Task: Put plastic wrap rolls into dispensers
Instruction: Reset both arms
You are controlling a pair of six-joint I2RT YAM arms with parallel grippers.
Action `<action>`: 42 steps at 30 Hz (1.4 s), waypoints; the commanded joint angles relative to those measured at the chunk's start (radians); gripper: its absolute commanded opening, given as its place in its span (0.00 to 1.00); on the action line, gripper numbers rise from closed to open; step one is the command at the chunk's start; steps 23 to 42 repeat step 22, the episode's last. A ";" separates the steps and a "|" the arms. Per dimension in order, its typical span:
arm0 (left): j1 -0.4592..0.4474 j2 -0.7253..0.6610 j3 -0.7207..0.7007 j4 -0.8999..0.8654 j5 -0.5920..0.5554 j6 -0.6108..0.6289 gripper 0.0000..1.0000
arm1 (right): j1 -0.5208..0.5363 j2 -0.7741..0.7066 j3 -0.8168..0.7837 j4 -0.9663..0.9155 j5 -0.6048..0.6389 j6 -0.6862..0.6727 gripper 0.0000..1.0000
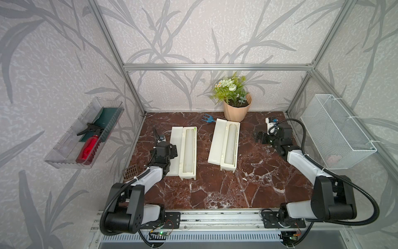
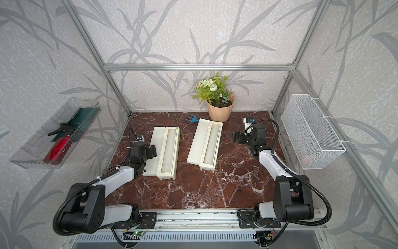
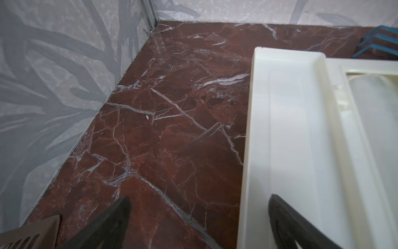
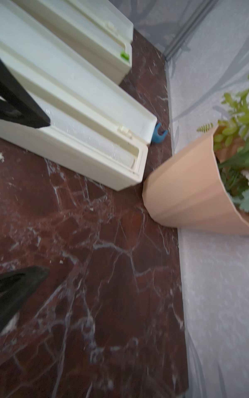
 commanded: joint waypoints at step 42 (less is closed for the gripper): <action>0.100 0.205 -0.124 0.579 0.144 0.058 0.99 | 0.070 0.175 -0.382 0.776 0.148 -0.194 0.99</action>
